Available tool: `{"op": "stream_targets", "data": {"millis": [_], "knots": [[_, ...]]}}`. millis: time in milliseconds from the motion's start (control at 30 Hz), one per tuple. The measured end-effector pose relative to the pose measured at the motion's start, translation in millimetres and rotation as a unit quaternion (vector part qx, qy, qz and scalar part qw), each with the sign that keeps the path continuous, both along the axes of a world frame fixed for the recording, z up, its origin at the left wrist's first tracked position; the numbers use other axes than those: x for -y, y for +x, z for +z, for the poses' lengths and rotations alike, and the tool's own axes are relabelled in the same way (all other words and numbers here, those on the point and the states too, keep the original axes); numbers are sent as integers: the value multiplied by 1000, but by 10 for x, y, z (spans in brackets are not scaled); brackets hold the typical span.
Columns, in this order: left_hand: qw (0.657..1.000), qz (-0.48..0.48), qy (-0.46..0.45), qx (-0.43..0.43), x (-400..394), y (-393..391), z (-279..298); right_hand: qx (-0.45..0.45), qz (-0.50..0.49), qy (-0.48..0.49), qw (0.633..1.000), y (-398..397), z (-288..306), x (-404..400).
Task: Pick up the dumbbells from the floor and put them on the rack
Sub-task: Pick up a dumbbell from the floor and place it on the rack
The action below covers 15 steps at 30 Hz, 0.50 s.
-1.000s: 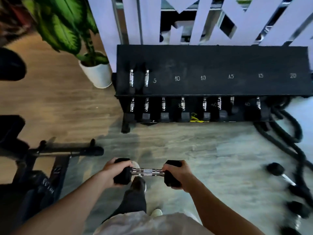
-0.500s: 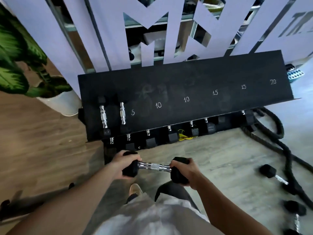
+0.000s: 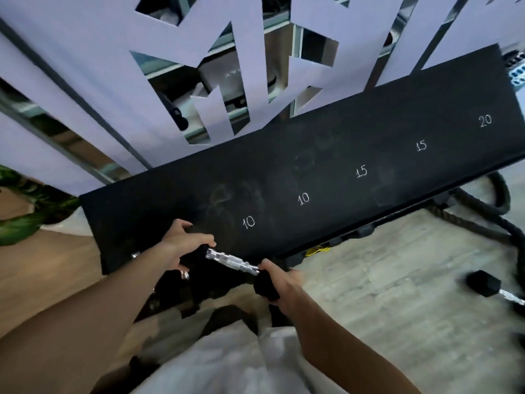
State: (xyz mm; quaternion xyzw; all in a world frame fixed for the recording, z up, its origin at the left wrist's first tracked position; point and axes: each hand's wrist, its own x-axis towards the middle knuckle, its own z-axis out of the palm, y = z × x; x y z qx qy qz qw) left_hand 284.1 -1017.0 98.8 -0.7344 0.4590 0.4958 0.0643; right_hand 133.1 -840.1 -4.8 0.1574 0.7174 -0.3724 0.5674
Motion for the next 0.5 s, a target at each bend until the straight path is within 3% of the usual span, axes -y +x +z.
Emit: {"op": "stream_targets", "data": {"millis": [100,367,500], "knots": [[998,-47,-15,29,330,-211,5,17,-55,19,998,28,-203,194],[985,-164,6,56,903,-700,-197,110,-205,24,972,130,-36,560],[973,-220,10,66,999,-910,-351,108,-247,60,961,157,-30,616]]}}
